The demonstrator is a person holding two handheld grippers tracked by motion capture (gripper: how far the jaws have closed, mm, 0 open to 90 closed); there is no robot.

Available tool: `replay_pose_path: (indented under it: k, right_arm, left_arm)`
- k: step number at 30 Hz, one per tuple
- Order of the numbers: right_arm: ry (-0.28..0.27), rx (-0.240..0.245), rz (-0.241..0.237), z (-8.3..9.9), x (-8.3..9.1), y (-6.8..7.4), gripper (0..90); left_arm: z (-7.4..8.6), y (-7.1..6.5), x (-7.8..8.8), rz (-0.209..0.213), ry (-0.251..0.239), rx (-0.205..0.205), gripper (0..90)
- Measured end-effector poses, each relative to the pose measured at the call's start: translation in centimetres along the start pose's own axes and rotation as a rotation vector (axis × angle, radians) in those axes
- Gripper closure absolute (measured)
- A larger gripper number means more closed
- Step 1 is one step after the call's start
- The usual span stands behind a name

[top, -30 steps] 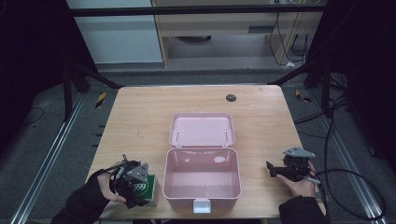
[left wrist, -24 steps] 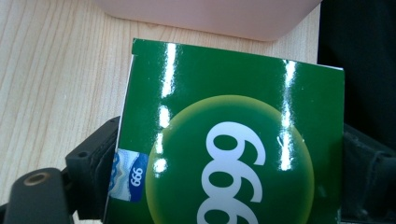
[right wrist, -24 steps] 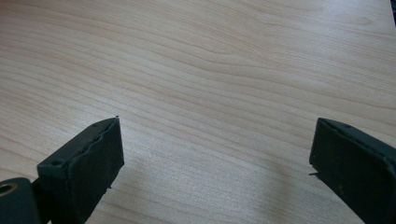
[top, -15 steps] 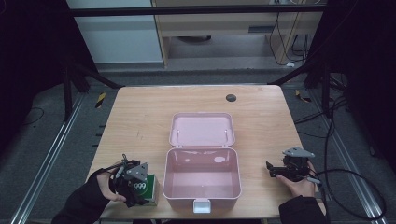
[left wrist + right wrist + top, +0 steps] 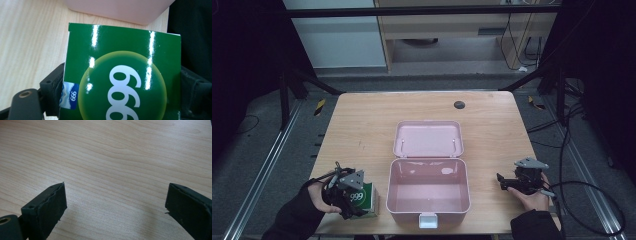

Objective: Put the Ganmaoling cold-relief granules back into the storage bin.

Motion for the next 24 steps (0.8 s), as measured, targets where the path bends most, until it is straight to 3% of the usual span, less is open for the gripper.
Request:
replay_pose_path:
  k: [8, 24]
  right_arm:
    - [-0.005, -0.001, 0.001, 0.0, 0.1, 0.0, 4.0]
    - [-0.009, 0.002, 0.002, 0.0, 0.0, 0.0, 4.1]
  left_arm:
    - [-0.4, 0.1, 1.9, -0.030, -0.013, 0.010, 13.6]
    - [-1.3, 0.3, 4.9, -0.035, -0.018, 0.020, 13.8]
Point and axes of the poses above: each handheld gripper's, and its own axes: x roughly backward along the jaws, z roughly out of its underside, y roughly to its left, the point moved 1 cm from there along -x, roughly forward along the jaws, and after that the axes turned 13 degrees about y, right-handed, at the moved point
